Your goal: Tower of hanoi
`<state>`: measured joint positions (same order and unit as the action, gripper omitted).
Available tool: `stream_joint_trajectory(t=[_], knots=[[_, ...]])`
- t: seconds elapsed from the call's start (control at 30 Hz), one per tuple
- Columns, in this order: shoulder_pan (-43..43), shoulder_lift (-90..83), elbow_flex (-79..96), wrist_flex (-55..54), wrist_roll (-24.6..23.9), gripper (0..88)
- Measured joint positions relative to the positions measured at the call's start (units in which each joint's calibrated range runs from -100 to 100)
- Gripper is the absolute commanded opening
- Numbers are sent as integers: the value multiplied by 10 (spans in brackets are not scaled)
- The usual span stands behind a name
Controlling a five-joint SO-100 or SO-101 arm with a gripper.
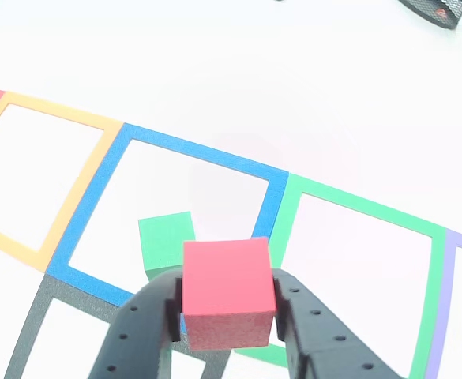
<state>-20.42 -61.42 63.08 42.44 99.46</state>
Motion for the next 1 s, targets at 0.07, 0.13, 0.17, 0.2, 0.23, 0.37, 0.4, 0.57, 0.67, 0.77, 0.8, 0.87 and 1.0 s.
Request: stream_joint_trajectory(t=[0.07, 0.13, 0.17, 0.2, 0.23, 0.37, 0.4, 0.57, 0.67, 0.77, 0.8, 0.87, 1.0], knots=[[-6, 30, 42, -77, 0, 30], [-6, 73, 74, -160, 0, 30], [-4, 95, 94, -206, 0, 29], [-2, 121, 113, -252, 0, 29], [-2, 150, 127, -301, 0, 29], [-4, 281, 148, -475, 0, 29], [-7, 312, 149, -514, 0, 30], [-25, 438, 153, -673, 0, 30], [-34, 492, 153, -738, 0, 29], [-42, 533, 152, -781, 0, 28], [-44, 545, 152, -793, 0, 28], [-49, 568, 152, -818, 0, 28], [-59, 601, 150, -850, 0, 25]])
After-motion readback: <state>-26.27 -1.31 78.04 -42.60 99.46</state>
